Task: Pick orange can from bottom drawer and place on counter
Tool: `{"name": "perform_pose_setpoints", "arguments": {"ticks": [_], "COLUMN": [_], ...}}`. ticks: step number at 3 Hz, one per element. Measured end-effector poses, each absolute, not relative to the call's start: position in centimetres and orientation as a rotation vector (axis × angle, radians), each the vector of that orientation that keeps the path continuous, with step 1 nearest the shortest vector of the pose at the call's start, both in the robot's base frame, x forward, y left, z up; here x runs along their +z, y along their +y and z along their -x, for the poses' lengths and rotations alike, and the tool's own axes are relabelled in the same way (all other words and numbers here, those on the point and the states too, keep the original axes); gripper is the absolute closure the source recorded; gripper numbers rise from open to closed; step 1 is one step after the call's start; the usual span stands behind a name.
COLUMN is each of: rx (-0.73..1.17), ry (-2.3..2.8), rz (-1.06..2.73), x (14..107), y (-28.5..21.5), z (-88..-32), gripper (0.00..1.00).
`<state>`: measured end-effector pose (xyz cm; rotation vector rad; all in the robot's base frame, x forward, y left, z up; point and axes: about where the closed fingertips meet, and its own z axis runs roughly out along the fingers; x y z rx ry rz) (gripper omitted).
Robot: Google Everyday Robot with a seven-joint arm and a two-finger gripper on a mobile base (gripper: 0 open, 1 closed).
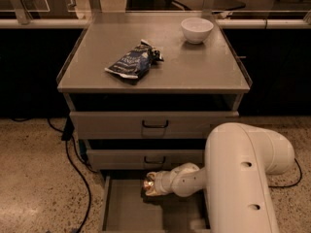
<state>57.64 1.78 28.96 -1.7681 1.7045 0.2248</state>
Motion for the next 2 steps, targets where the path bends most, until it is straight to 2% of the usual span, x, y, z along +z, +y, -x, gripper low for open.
{"name": "perform_pose_setpoints", "arguments": {"ticks": [2], "rx": [0.238], "ry": [1.664], "rz": [1.767], "x": [31.8], "y": [1.3], "z": [-55.8], "gripper": [1.0]}}
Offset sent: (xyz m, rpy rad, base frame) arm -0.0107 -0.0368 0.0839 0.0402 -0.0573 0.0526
